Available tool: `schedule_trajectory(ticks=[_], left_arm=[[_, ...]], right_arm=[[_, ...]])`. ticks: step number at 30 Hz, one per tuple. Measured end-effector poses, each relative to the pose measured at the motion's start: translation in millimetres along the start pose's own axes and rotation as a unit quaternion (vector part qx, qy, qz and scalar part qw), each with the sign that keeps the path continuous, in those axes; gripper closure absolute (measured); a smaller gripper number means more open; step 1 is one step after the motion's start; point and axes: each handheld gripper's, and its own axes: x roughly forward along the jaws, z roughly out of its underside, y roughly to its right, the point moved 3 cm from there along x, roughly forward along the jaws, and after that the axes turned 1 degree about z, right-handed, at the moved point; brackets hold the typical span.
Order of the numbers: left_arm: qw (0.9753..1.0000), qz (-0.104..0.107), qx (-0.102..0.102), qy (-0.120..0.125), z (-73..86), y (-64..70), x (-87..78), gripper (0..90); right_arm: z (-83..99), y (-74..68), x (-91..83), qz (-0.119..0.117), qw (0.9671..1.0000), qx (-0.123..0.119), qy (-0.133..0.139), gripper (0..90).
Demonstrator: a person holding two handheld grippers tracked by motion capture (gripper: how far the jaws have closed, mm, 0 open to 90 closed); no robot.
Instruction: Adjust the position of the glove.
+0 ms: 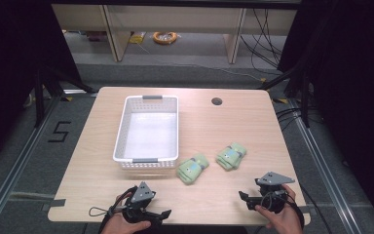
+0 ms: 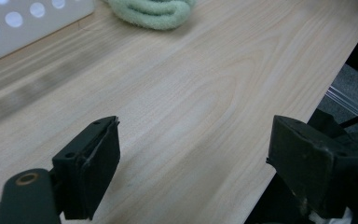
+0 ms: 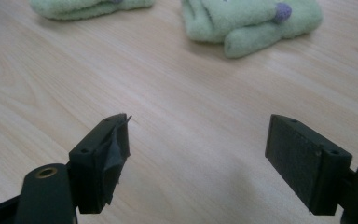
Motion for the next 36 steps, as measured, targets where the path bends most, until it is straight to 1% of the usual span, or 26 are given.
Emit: schedule_trajectory(ticks=[2,4,5,6,7,8,11,12,13,14,15,16,18,20,21,22,23,24,25,26,28,29,30,32,33,36], left_arm=[[1.0,0.005,-0.001,-0.001,-0.3,0.6,-0.2,16.1],[0.9999,0.012,0.003,0.008,-2.2,1.1,-1.4,16.2],[0.9999,0.01,-0.004,0.005,-2.4,0.7,-1.9,16.2],[0.9997,0.015,-0.015,0.015,-3.5,1.9,-1.4,16.2],[0.9999,0.012,0.001,0.01,-4.0,-0.2,-2.8,16.2],[0.9998,0.015,-0.005,0.015,-4.3,0.6,-2.1,16.2],[0.9994,0.022,-0.019,0.021,-6.1,2.1,-1.1,16.5],[0.9996,0.023,-0.009,0.016,-6.7,1.2,-1.7,17.1],[0.999,0.026,-0.021,0.028,-8.6,3.4,0.1,17.4],[0.999,0.026,-0.021,0.031,-10.2,4.0,0.3,17.8],[0.9992,0.028,-0.017,0.024,-12.1,4.4,-0.3,18.3],[0.9989,0.028,-0.018,0.032,-14.2,5.3,1.0,18.5],[0.9991,0.031,-0.011,0.026,-18.6,5.1,2.6,18.9],[0.999,0.031,-0.017,0.029,-23.9,8.7,7.8,19.5],[0.9991,0.032,-0.009,0.027,-27.0,9.4,9.9,20.0],[0.9992,0.03,-0.002,0.026,-30.5,11.0,13.4,21.1],[0.9992,0.029,-0.004,0.025,-32.4,12.8,15.6,21.3],[0.9993,0.027,0.006,0.026,-35.4,14.3,18.6,21.4],[0.9994,0.025,0.009,0.024,-37.9,16.0,21.2,21.4],[0.9992,0.023,0.029,0.014,-40.4,14.8,22.7,21.4],[0.9989,0.018,0.044,0.008,-46.2,14.4,27.0,22.1],[0.9986,0.017,0.049,0.005,-49.9,14.5,30.2,23.2],[0.9993,0.016,0.033,0.01,-52.5,16.2,34.1,23.7],[0.9988,0.016,0.047,0.006,-57.9,14.5,38.2,24.2],[0.999,0.018,0.04,0.011,-60.7,15.7,41.3,25.2],[0.9986,0.015,0.05,0.007,-67.3,14.1,47.2,26.8]], right_arm=[[0.0,-0.2,-0.7,0.014,0.9999,0.006,0.003,24.2],[-0.1,0.2,-0.7,0.013,0.9999,-0.001,0.006,25.5],[-0.8,0.1,-0.5,0.012,0.9999,-0.007,0.007,26.5],[-0.8,-0.1,-0.4,0.013,0.9998,-0.01,0.006,27.7],[-1.3,-1.0,0.1,0.01,0.9998,-0.013,0.009,28.8],[-2.1,-3.3,-1.2,0.01,0.9999,0.001,0.005,29.6],[-4.3,-2.8,-1.4,0.006,0.9998,-0.017,0.012,32.7],[-5.4,-4.6,-2.2,0.005,0.9999,-0.008,0.011,32.9],[-6.5,-2.9,-1.8,0.004,0.9996,-0.022,0.016,34.0],[-8.3,-3.8,-2.9,-0.001,0.9998,-0.015,0.015,35.0],[-10.1,-3.0,-3.1,0.001,0.9996,-0.019,0.02,35.3],[-13.3,-2.2,-3.8,-0.002,0.9995,-0.023,0.024,35.8],[-18.9,-1.2,-5.1,0.003,0.9991,-0.03,0.029,37.4],[-26.6,-2.1,-7.4,0.0,0.9987,-0.036,0.036,38.8],[-30.2,-1.6,-8.1,0.002,0.9979,-0.049,0.042,39.5],[-33.5,-5.4,-10.0,-0.006,0.9986,-0.037,0.037,40.1],[-39.2,-6.1,-10.0,-0.008,0.998,-0.047,0.041,41.0],[-43.1,-5.4,-9.2,-0.006,0.9971,-0.059,0.047,41.6],[-47.6,-6.7,-8.8,-0.011,0.9972,-0.06,0.045,42.1],[-52.4,-7.1,-7.5,-0.012,0.9968,-0.065,0.045,42.8],[-62.2,-9.0,-3.2,-0.016,0.9966,-0.069,0.042,43.7],[-66.2,-12.0,-1.4,-0.021,0.997,-0.064,0.038,44.1],[-72.8,-11.8,2.0,-0.027,0.9957,-0.078,0.042,44.7],[-80.2,-14.1,5.6,-0.03,0.9957,-0.08,0.036,45.4],[-84.0,-15.3,8.2,-0.03,0.9957,-0.08,0.036,46.1],[-94.2,-16.9,13.8,-0.033,0.9955,-0.084,0.03,49.1]])
